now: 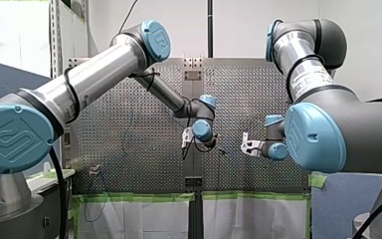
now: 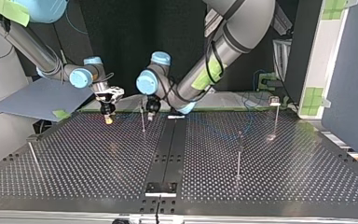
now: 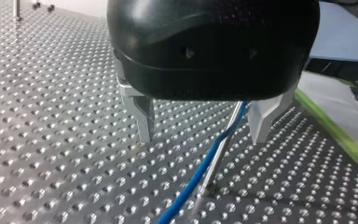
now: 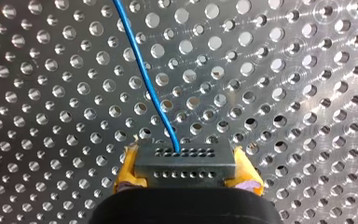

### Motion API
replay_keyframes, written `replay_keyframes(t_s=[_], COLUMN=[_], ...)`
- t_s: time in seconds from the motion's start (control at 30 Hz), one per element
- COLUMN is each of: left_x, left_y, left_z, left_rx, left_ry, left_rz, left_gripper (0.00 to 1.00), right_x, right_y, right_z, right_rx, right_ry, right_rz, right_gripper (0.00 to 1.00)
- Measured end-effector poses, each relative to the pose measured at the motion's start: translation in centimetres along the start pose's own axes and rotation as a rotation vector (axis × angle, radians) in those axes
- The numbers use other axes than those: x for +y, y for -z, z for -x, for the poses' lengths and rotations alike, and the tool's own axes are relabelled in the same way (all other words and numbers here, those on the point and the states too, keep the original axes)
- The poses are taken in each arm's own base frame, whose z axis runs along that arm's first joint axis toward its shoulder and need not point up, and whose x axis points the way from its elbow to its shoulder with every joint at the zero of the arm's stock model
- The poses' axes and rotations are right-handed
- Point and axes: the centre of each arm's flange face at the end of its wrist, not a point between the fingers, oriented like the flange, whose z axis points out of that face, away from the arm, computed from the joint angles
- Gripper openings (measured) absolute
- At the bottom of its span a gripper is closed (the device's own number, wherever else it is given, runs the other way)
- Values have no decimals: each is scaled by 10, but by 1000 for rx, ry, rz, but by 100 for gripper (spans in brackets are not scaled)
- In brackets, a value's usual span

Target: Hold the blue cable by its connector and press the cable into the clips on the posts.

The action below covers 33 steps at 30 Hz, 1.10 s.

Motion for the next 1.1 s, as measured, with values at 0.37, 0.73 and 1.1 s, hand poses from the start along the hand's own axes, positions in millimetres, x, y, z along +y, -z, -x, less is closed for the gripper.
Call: replay_keyframes(t_s=[0.37, 0.73, 1.1], left_x=[-15, -36, -40], left_y=[15, 29, 37], left_z=[-13, -18, -32], left_rx=[27, 31, 44], left_ry=[-35, -42, -39], left_rz=[-25, -56, -65], left_gripper=[99, 99, 99], right_x=[0, 0, 0], right_y=[0, 0, 0], right_z=[0, 0, 0], right_rx=[-2, -3, -3], right_ry=[-1, -2, -2], right_rz=[0, 1, 1], right_gripper=[0, 0, 0])
